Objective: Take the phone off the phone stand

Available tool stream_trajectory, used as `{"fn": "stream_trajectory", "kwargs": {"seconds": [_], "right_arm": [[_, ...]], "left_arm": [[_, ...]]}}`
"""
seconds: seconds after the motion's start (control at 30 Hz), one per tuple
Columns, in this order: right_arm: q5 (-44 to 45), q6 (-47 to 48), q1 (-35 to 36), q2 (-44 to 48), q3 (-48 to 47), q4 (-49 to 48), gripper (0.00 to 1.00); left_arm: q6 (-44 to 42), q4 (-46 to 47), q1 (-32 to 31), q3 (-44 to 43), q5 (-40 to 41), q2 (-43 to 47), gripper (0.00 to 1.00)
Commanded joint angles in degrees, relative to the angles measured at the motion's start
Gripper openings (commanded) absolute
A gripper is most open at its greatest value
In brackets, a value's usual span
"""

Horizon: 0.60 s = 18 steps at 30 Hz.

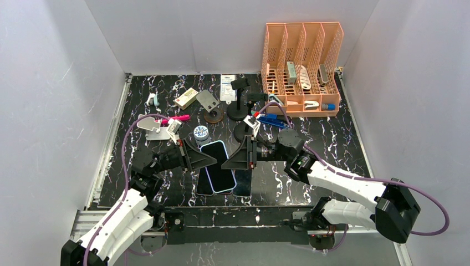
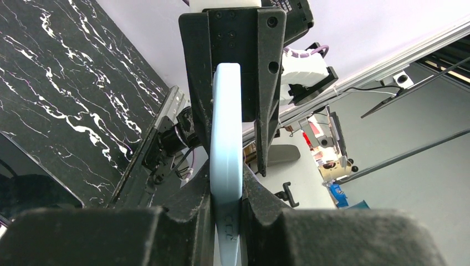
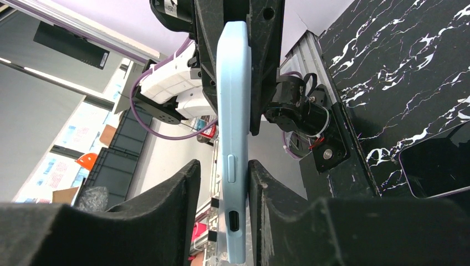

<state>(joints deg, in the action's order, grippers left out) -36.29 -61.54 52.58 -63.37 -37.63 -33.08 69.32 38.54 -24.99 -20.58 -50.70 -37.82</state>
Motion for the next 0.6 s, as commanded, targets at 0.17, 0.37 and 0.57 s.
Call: {"fn": "stream_trajectory", "kwargs": {"seconds": [0.17,0.37,0.57], "right_arm": [[-1.22,0.26,0.48,0.44,0.16,-2.78,0.36],[-1.2,0.37,0.69,0.27,-0.03,-2.69,0.37],[-1.11,0.41,1.16,-0.04,0.01,-2.69,0.39]], "left_arm": [[-0.04,2.37,-0.49,-2.81,1.58,0.8,0.0],[-0.14,1.95,-0.58,-2.8,1.93,1.1,0.0],[-0.15,1.38,-0.58,-2.8,2.29,1.5,0.0]]}}
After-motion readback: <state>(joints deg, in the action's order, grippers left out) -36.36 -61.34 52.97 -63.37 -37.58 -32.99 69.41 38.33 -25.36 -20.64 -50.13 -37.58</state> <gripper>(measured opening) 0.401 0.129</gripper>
